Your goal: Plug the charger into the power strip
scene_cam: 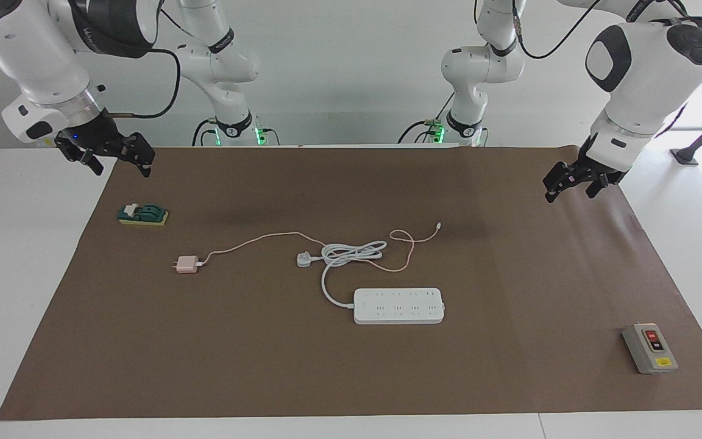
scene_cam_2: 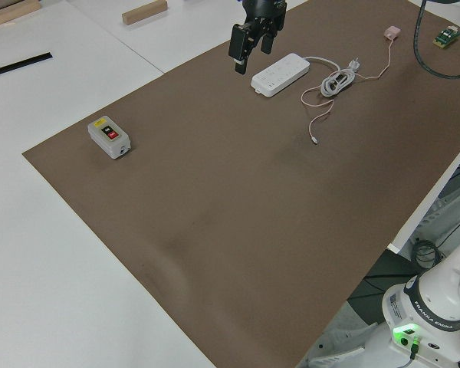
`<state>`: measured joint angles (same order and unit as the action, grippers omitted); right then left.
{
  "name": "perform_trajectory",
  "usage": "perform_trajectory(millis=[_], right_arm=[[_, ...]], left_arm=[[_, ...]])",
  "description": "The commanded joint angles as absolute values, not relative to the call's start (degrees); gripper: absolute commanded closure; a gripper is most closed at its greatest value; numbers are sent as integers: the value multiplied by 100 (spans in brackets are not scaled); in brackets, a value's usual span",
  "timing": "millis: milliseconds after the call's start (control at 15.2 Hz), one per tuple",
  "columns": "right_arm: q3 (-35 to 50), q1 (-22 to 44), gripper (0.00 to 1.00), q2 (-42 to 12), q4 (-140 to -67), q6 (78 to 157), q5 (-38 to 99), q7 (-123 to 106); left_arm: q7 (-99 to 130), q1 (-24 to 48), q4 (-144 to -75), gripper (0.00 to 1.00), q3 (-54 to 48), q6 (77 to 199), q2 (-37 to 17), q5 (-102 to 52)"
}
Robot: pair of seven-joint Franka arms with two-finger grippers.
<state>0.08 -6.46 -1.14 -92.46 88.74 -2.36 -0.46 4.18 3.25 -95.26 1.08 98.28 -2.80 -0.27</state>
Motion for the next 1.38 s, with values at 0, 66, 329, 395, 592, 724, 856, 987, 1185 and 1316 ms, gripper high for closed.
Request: perform_trajectory(millis=[0,66,329,395,592,724,856,987,1185,1316], right_arm=[[44,-931,0,-131,-9720,9123,138,813],[44,-984,0,-288,-9703,9123,315,1174],[26,-1150,0,-790,-9721,9175,1157,2686],[35,-1273,0,-939,-9747,9306,1352,2898],[26,-1379,0,-1204,-9878,9587,1923,3609],[26,-1415,0,-1282,-10116,9904,2283,4199],[26,-1607,0,-1633,-10081,9932,2644,4298],[26,-1766,0,-1984,-10081,10002,3004,4307],[18,-1845,0,-2258,-10090,9993,3278,4456],[26,-2003,0,-2451,-10081,9993,3305,4421]], left_arm=[[404,299,-9378,0,105,9852,-395,-62],[404,299,-9378,0,105,9853,-396,-62],[404,299,-9325,0,97,9852,-404,-61],[404,308,-9316,0,97,9853,-404,-53],[404,308,-9325,0,97,9853,-413,-79],[404,308,-9325,0,97,9853,-422,-62],[404,316,-9325,0,97,9853,-448,-62],[404,334,-9325,0,97,9853,-457,-53],[422,352,-9325,0,88,9905,-466,-61],[457,369,-9316,0,88,9905,-483,-62]])
